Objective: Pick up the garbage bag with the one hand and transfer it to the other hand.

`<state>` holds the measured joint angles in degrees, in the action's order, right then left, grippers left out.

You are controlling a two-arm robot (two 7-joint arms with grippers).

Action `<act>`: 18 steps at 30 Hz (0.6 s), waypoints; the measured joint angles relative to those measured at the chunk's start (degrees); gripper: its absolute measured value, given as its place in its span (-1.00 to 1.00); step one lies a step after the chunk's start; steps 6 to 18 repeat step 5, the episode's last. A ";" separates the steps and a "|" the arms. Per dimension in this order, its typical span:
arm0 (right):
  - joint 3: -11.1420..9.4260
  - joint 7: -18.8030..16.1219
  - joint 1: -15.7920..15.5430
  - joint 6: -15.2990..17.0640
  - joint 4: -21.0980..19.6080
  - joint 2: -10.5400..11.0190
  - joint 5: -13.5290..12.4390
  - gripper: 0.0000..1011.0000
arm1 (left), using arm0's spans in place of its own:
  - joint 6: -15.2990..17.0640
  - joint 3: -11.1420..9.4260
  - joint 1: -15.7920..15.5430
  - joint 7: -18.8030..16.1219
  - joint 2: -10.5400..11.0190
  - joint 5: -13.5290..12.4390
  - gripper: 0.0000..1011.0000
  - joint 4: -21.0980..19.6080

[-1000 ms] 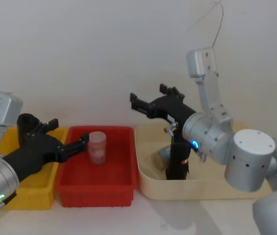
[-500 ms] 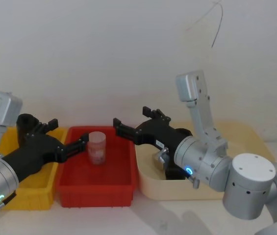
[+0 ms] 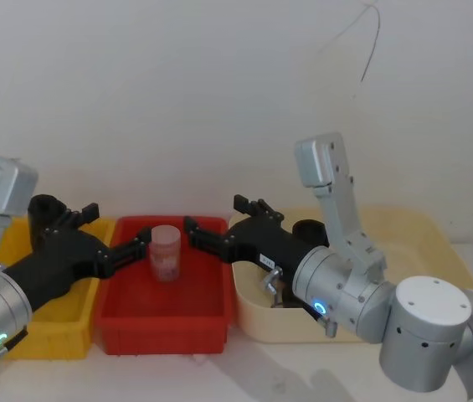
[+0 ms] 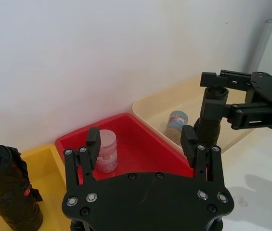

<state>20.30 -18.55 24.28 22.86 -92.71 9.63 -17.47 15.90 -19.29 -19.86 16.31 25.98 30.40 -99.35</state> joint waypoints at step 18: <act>0.10 -0.11 -0.36 0.09 -0.42 0.05 -0.11 0.98 | 0.00 0.00 0.00 0.00 0.00 0.00 0.98 0.00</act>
